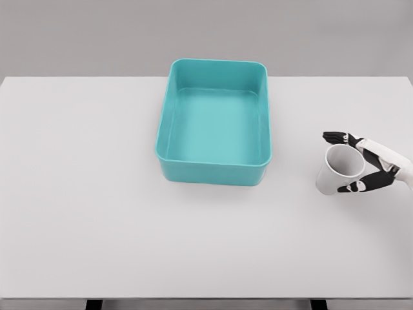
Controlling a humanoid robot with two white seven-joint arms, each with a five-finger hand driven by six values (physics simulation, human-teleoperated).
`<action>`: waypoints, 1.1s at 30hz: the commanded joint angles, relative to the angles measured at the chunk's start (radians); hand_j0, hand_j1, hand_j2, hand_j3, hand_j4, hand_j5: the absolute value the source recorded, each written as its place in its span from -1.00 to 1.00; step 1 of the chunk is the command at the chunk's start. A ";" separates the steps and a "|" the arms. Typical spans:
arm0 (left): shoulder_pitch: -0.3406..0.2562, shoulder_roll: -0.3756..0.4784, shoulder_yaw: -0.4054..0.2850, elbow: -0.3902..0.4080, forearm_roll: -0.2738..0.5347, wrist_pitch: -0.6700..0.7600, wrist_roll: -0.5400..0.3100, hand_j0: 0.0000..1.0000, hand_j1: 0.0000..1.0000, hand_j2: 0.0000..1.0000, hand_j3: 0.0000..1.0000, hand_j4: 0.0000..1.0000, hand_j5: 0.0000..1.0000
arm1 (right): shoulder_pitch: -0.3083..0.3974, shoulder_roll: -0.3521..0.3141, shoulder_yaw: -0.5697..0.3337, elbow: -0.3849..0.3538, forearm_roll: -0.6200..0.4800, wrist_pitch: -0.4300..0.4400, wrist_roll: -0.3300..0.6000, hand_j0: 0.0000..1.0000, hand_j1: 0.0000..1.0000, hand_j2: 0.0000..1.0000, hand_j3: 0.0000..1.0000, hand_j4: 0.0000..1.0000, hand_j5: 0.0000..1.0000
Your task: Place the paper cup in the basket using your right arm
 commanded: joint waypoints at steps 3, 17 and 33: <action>0.000 0.000 0.000 0.000 0.001 0.000 0.000 1.00 1.00 1.00 1.00 1.00 1.00 | 0.000 0.000 -0.001 -0.018 -0.009 0.020 0.000 0.81 0.81 0.81 0.81 0.81 0.81; 0.000 0.000 0.000 0.000 0.001 0.000 0.000 1.00 1.00 1.00 1.00 1.00 1.00 | 0.000 0.001 -0.095 -0.063 -0.010 0.019 0.000 0.59 0.59 0.59 0.59 0.59 0.59; 0.000 0.000 0.000 0.000 0.001 0.000 0.000 1.00 1.00 1.00 1.00 1.00 1.00 | -0.034 0.018 -0.144 -0.139 -0.003 0.014 0.000 0.50 0.50 0.50 0.50 0.50 0.50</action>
